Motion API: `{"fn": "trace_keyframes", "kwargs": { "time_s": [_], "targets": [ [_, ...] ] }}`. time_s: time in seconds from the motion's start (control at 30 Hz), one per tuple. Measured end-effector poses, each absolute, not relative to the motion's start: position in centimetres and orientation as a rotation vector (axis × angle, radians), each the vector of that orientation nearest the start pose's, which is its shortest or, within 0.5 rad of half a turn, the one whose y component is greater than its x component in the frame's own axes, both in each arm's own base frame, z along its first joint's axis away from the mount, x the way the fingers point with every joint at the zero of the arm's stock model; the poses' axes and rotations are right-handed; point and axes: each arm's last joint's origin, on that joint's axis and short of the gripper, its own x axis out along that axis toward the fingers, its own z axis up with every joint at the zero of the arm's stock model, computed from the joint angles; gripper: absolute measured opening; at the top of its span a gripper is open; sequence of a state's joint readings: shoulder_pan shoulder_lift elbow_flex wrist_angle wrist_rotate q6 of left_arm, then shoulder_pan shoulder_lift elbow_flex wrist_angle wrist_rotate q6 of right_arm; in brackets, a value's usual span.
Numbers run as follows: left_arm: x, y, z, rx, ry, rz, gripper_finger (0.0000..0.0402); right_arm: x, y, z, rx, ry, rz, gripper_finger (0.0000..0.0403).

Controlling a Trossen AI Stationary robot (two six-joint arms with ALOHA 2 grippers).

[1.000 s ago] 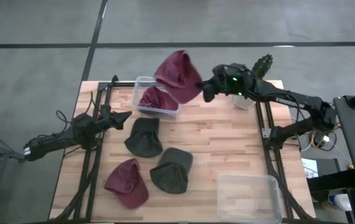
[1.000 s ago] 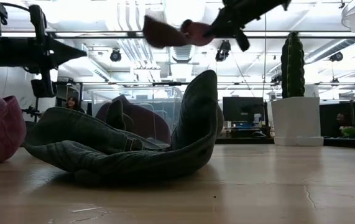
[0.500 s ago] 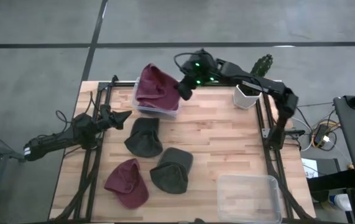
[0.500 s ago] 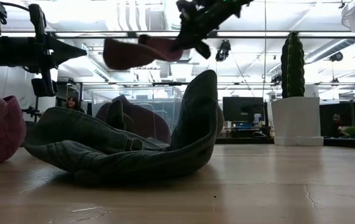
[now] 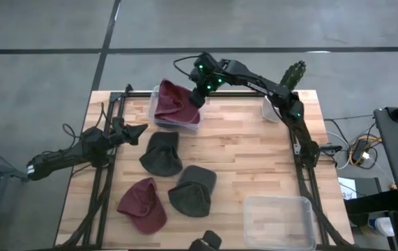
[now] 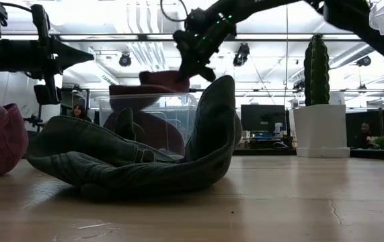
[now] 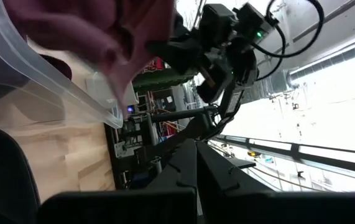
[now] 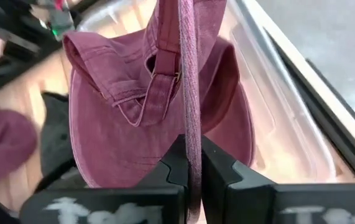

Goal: Pick and place caps into container
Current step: Put the top red cap into the top transparent container, then put the bottom black cap into the bottom transparent container

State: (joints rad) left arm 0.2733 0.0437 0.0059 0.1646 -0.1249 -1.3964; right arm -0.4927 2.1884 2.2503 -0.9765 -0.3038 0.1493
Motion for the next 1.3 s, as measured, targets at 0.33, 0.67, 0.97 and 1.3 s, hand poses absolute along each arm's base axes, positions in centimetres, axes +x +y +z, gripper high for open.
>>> {"fn": "trace_keyframes", "kwargs": {
  "time_s": [0.33,0.67,0.97,1.3],
  "targets": [
    [9.4,3.0,17.8,-1.365,-0.382,0.242,0.0000,43.3,-22.3,30.0,0.484,0.896,-0.256,0.0082],
    [9.4,3.0,17.8,-1.365,-0.382,0.242,0.0000,42.0,-22.3,32.5,0.320,0.882,-0.476,0.0240],
    [9.4,3.0,17.8,-1.364,-0.385,0.248,0.0000,39.4,-20.3,37.8,0.374,0.767,-0.356,0.0292],
    [9.5,3.0,17.7,-1.359,-0.378,0.254,0.0000,38.3,-15.1,39.6,0.523,0.850,-0.109,0.0273]
  ]
}}
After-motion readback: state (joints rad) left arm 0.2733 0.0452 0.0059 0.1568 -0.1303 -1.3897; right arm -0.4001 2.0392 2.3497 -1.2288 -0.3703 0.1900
